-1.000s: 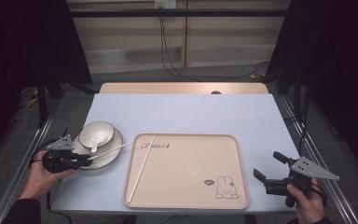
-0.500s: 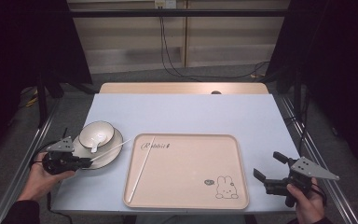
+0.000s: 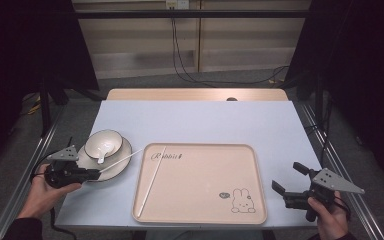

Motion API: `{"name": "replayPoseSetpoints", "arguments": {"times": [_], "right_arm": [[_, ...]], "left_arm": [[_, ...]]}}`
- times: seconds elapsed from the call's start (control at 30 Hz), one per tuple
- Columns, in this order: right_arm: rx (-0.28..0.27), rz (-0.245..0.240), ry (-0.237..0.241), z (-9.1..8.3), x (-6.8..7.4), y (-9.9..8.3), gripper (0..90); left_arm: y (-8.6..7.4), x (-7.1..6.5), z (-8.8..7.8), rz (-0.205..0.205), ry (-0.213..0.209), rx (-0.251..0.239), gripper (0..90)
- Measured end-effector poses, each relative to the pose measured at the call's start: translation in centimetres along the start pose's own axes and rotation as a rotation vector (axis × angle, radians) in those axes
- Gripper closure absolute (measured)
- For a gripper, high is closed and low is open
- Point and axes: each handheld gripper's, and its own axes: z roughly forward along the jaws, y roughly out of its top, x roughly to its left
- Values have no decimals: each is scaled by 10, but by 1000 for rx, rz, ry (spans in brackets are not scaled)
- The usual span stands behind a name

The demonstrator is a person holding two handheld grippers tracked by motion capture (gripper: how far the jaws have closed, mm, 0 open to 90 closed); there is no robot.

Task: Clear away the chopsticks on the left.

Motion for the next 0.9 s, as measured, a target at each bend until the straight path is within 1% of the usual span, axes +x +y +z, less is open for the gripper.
{"name": "replayPoseSetpoints", "arguments": {"times": [0.07, 0.1, 0.13, 0.17, 0.2, 0.3, 0.33, 0.43, 0.47, 0.5, 0.53, 0.57, 0.63, 0.7, 0.73, 0.77, 0.8, 0.83, 0.87, 0.9], "right_arm": [[-5, -3, 0, 0, 0, 0, 4], [-5, -3, 0, 0, 0, 0, 4], [-4, -2, 1, 0, 0, 0, 4], [-5, -3, 1, 0, 0, 0, 4], [-7, -4, -1, 0, 0, 0, 4], [-9, -4, -2, 0, 0, 0, 4], [-11, -3, -2, 0, 1, 0, 4], [-11, -4, -3, 0, 0, 0, 4], [-13, -7, -4, 0, 0, 0, 4], [-12, -4, -3, 0, 1, 0, 4], [-12, -7, -4, 0, 0, 0, 4], [-12, -7, -4, 0, 0, 0, 4], [-13, -8, -5, 0, 1, 0, 4], [-12, -6, -2, 0, 0, 0, 4], [-13, -6, -4, 0, 1, 0, 4], [-13, -6, -4, 0, 1, 0, 4], [-12, -8, -3, 0, 0, 0, 4], [-12, -8, -3, 0, 0, 0, 4], [-13, -8, -4, 0, 1, 0, 4], [-13, -8, -4, 0, 1, 0, 4]], "left_arm": [[0, -3, -3, -7, 1, -15, 847], [0, -3, -3, -7, 1, -15, 847], [-1, -6, -5, -19, -3, -35, 848], [-1, -6, -5, -19, -3, -35, 848], [-2, -9, -9, -25, -7, -50, 847], [-4, -11, -11, -30, -8, -61, 848], [-5, -14, -12, -43, -11, -62, 848], [-6, -17, -14, -52, -7, -69, 848], [-7, -22, -15, -66, -9, -84, 848], [-7, -22, -15, -66, -9, -84, 848], [-7, -28, -17, -75, -2, -92, 848], [-7, -28, -17, -75, -2, -92, 848], [-5, -34, -19, -76, 23, -114, 847], [-3, -39, -22, -92, 19, -144, 847], [-1, -44, -23, -95, 34, -140, 847], [-1, -44, -23, -95, 34, -140, 847], [1, -50, -23, -103, 30, -148, 847], [1, -50, -23, -103, 30, -148, 847], [2, -58, -22, -120, 13, -170, 847], [2, -58, -22, -120, 13, -170, 847]]}}
